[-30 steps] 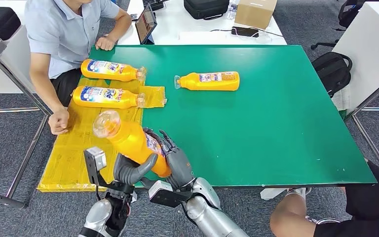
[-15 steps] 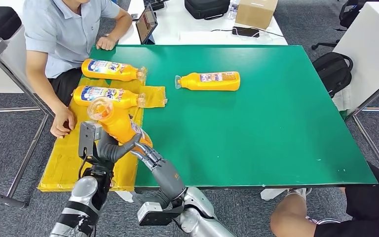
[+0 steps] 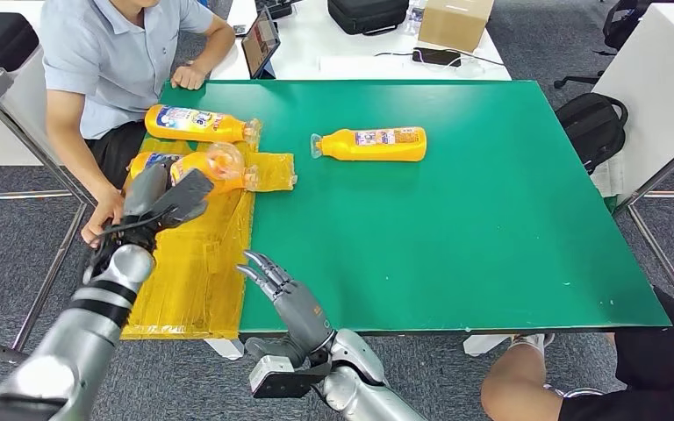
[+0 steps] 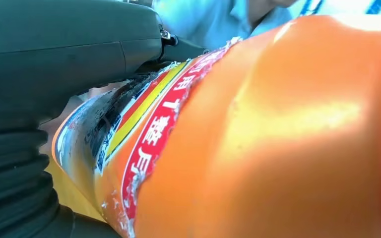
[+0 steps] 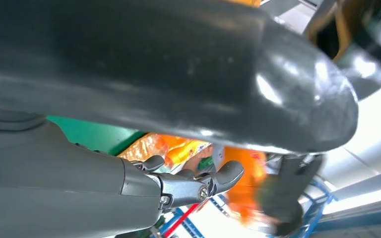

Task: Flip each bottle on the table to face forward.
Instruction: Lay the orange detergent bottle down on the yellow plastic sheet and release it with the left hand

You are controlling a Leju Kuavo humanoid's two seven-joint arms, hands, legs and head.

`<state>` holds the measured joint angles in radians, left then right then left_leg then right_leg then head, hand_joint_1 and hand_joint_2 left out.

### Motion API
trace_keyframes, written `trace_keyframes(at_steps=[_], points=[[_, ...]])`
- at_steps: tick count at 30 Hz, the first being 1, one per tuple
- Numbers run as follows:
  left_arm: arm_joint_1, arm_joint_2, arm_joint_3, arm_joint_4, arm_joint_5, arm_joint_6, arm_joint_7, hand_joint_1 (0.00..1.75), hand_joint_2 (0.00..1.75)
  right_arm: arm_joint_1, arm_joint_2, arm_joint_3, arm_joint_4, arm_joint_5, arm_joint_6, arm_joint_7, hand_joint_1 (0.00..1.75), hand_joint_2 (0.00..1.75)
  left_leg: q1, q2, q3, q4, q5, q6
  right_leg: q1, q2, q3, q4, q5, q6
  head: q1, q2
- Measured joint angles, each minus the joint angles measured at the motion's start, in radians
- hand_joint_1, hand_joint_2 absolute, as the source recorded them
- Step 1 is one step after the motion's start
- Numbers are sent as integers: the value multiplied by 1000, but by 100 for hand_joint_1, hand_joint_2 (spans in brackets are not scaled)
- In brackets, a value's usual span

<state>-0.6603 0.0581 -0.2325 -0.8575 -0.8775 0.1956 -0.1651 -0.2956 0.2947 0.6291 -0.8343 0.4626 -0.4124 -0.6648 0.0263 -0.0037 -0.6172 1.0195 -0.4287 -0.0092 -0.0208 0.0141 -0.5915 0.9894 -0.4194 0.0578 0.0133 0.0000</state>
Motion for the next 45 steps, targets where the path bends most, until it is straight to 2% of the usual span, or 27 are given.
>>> trace_keyframes(at_steps=[4,7,14,23,24,25,28,31,32,34,39,45], points=[[-102,34,-51,165,-160,-2,36,175,175,0,0,1,-1,6,21,0,0,0,0,0,0,0,0,0,0,0,0,0,0,0,0,0],[-143,54,-105,263,-278,-5,77,175,175,0,-1,7,0,10,31,0,0,0,0,0,0,0,0,0,0,0,0,0,0,0,0,0],[-151,68,-184,396,-346,-58,82,175,175,0,-1,14,9,5,35,0,0,0,0,0,0,0,0,0,0,0,0,0,0,0,0,0],[-141,61,-213,456,-317,-110,35,172,175,-2,-3,22,20,-6,34,0,0,0,0,0,0,0,0,0,0,0,0,0,0,0,0,0],[-139,57,-212,458,-303,-120,18,164,175,-2,-3,23,20,-7,34,0,0,0,0,0,0,0,0,0,0,0,0,0,0,0,0,0],[-137,54,-211,459,-288,-129,-1,144,175,-4,-3,24,21,-8,34,0,0,0,0,0,0,0,0,0,0,0,0,0,0,0,0,0],[-132,43,-208,460,-263,-150,-52,68,175,-8,-3,27,24,-16,30,0,0,0,0,-1,0,0,0,0,0,-1,0,0,0,0,0,0],[-133,34,-207,460,-239,-187,-86,21,175,-14,-5,30,25,-31,29,0,0,0,0,-1,0,0,0,0,0,-1,1,0,0,0,0,0],[-135,32,-205,460,-222,-207,-97,12,175,-17,-6,33,25,-35,29,0,0,0,0,-1,0,0,0,0,0,-1,1,0,0,0,0,0],[-144,27,-191,460,-168,-268,-124,0,175,-24,-8,40,25,-46,28,0,0,0,0,-1,0,0,0,0,0,-1,1,0,0,0,0,0],[-164,23,-134,459,-25,-425,-204,0,175,-34,-9,60,25,-75,22,0,0,0,0,-1,2,0,1,0,0,-2,3,0,0,0,0,0],[-165,18,-100,459,-10,-446,-216,0,175,-37,-9,71,25,-80,19,0,0,0,0,-1,2,0,1,0,0,-1,3,0,0,0,0,0]])
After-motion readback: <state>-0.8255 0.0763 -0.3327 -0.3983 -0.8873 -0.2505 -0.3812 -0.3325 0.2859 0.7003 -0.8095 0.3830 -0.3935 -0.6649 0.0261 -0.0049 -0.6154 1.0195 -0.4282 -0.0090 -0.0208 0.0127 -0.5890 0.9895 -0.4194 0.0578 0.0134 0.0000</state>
